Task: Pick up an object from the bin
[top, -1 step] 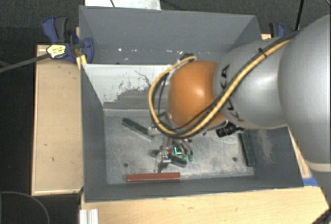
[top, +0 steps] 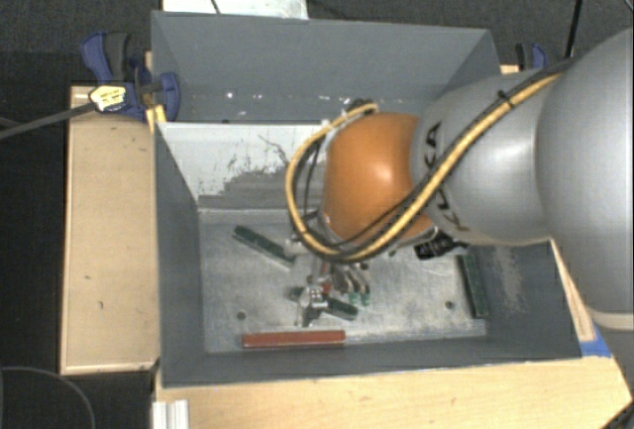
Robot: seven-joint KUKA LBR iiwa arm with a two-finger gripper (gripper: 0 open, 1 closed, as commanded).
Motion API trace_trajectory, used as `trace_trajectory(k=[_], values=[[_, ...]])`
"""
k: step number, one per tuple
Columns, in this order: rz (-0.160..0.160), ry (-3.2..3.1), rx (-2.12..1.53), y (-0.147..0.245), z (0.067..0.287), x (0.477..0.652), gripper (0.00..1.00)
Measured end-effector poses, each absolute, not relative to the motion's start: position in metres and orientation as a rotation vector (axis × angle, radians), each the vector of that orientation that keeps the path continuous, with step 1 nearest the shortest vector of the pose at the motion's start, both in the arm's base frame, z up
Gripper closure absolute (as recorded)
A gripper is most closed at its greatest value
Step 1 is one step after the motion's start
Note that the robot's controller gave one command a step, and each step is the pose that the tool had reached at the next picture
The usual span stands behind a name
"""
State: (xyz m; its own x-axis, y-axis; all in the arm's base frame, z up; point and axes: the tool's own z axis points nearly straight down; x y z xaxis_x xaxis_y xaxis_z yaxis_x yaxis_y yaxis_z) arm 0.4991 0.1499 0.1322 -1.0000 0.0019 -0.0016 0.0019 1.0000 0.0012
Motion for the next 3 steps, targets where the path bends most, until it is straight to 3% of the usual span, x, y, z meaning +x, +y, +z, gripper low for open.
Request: trace_trajectory(k=[1,2,3], values=[[0.004,3.094,-0.492,0.11,0.096,0.546,0.0],[0.001,3.077,-0.633,0.083,0.089,0.556,0.0],[0.002,3.132,-0.201,0.087,0.096,0.556,0.0]])
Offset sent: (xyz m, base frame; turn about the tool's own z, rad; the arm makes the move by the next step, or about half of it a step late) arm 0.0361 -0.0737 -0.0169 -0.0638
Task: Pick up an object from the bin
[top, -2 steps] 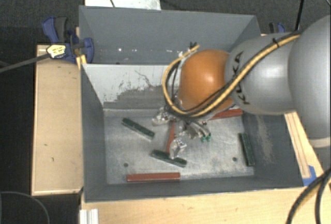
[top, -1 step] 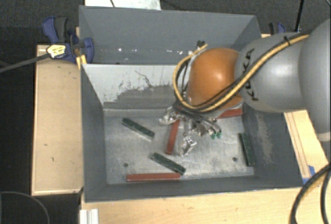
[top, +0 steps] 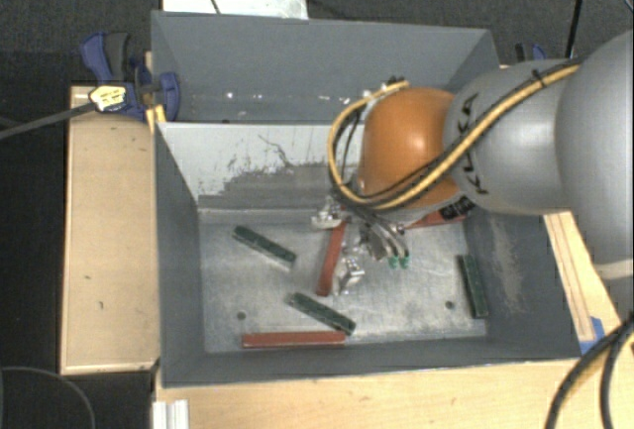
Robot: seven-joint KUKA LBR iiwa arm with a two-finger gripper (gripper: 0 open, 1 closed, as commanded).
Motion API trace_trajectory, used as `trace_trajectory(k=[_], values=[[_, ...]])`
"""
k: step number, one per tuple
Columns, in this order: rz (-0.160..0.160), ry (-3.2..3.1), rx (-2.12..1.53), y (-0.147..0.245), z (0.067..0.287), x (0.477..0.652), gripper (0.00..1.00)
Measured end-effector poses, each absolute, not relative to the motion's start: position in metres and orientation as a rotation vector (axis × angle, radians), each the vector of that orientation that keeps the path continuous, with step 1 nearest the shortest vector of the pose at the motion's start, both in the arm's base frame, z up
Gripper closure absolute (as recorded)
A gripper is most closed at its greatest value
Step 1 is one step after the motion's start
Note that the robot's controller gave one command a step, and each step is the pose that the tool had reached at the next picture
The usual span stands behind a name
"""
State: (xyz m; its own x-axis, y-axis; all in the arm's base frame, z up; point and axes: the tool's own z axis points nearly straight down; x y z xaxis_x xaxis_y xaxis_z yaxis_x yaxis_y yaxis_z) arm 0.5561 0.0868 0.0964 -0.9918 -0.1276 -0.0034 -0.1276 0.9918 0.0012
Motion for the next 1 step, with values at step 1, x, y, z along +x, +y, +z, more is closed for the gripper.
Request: trace_trajectory(k=[1], values=[[0.001,3.051,-0.724,0.0781,0.0759,0.5804,0.0]])
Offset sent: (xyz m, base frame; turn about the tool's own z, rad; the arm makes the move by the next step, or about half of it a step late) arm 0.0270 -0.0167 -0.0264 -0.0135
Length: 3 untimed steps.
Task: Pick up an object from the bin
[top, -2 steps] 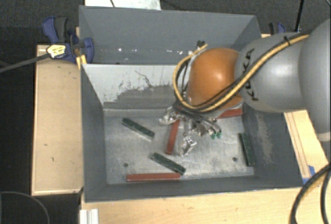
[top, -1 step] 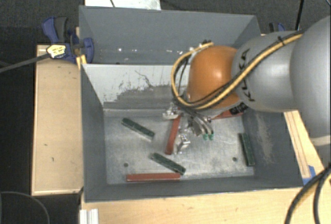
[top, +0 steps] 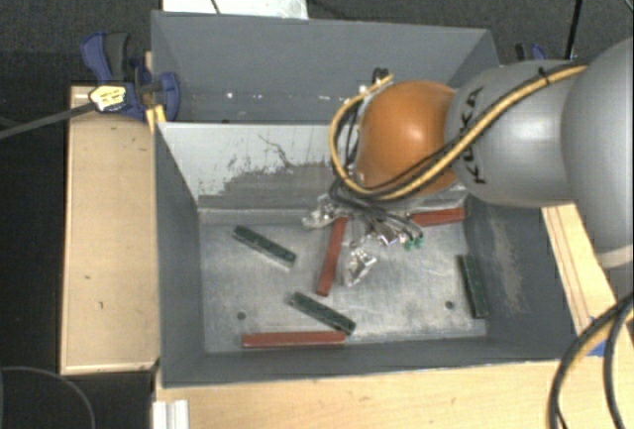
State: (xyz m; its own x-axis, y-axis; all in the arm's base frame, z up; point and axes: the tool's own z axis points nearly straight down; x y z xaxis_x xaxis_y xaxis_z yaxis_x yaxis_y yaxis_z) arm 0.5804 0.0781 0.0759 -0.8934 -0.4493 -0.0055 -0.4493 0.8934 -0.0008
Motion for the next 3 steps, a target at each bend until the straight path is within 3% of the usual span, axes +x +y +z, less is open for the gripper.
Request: trace_trajectory(k=[1,3], values=[[0.006,3.126,-0.222,0.0724,0.0757,0.5864,1.0],[0.006,3.128,-0.221,0.0723,0.078,0.5853,1.0]])
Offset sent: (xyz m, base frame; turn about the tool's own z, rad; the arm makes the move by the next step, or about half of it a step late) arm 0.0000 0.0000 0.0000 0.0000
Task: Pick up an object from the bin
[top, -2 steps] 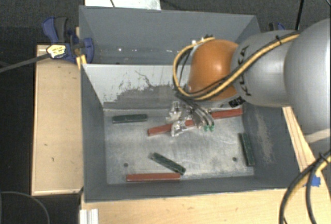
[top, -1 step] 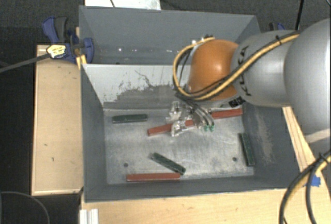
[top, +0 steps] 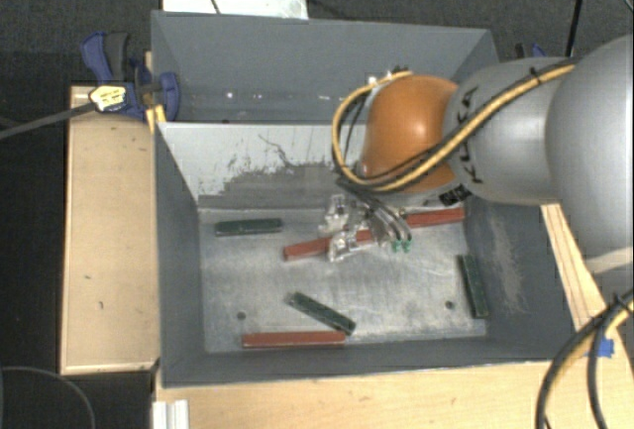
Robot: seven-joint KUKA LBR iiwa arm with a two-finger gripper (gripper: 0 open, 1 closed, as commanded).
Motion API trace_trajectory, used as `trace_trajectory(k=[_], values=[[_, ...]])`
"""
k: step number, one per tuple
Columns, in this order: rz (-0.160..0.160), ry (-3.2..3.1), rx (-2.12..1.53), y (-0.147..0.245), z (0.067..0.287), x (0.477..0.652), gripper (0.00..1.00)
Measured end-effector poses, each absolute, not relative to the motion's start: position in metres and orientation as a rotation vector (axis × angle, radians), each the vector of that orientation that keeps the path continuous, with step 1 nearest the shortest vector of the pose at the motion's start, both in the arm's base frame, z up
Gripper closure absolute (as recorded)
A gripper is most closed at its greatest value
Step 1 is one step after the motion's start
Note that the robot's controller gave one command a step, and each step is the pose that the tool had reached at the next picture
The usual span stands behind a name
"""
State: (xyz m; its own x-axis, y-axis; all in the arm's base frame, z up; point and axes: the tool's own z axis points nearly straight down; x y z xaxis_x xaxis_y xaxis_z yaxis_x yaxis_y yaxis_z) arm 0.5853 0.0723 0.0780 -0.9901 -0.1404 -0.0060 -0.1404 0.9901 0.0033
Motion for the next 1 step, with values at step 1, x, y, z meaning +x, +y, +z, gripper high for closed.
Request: trace_trajectory(k=[1], values=[[0.002,3.137,-0.221,0.0717,0.0939,0.5832,1.0]])
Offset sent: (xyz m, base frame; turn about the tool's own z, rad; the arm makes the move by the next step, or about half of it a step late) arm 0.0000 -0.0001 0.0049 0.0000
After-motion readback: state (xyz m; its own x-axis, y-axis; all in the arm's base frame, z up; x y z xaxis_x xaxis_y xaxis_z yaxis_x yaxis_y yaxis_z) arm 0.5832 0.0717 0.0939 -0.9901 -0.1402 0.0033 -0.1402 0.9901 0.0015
